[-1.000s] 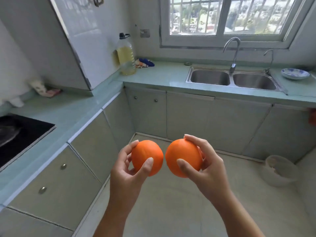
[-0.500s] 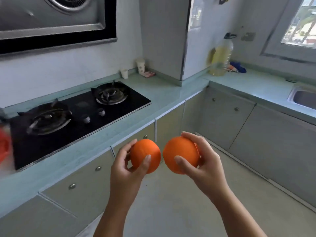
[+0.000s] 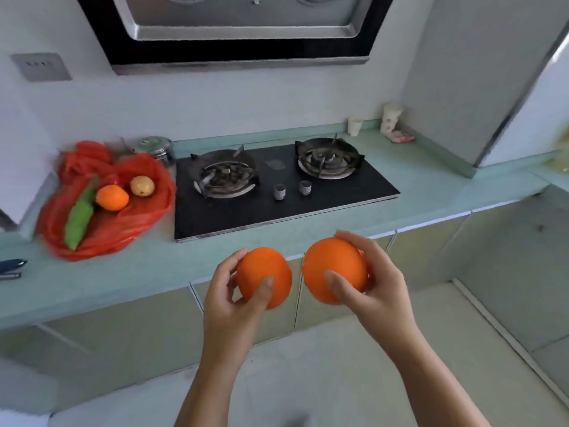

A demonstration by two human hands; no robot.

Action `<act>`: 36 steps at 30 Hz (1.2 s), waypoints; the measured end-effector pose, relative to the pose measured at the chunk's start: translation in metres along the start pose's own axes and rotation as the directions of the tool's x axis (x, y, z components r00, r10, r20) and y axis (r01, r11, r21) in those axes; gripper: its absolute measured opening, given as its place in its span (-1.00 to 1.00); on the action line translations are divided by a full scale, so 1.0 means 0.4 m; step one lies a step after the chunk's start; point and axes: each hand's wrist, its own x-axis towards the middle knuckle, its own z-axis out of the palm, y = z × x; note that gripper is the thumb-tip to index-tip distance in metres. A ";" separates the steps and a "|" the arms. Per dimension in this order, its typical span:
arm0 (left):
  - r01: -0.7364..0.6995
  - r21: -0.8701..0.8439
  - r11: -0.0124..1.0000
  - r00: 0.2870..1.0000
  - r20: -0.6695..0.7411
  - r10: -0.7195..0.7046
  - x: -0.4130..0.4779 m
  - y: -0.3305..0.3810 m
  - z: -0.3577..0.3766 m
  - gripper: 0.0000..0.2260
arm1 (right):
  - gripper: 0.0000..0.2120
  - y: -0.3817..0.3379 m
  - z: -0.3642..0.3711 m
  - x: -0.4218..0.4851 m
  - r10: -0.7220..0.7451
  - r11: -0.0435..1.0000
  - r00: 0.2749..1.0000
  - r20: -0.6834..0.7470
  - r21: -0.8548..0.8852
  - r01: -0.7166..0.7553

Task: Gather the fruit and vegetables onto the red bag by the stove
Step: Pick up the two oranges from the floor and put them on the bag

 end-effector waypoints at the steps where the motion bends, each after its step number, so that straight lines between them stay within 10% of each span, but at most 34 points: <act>1: -0.004 0.007 1.000 1.000 -0.026 0.004 0.016 -0.005 -0.009 -0.54 | -0.51 0.006 0.016 0.025 -0.005 1.000 1.000 0.019 0.013 0.005; 36: 0.165 0.255 0.953 0.809 -0.587 0.017 0.635 -0.193 -0.432 -0.53 | -0.52 0.196 0.683 0.635 0.043 0.991 0.838 0.544 0.083 -0.105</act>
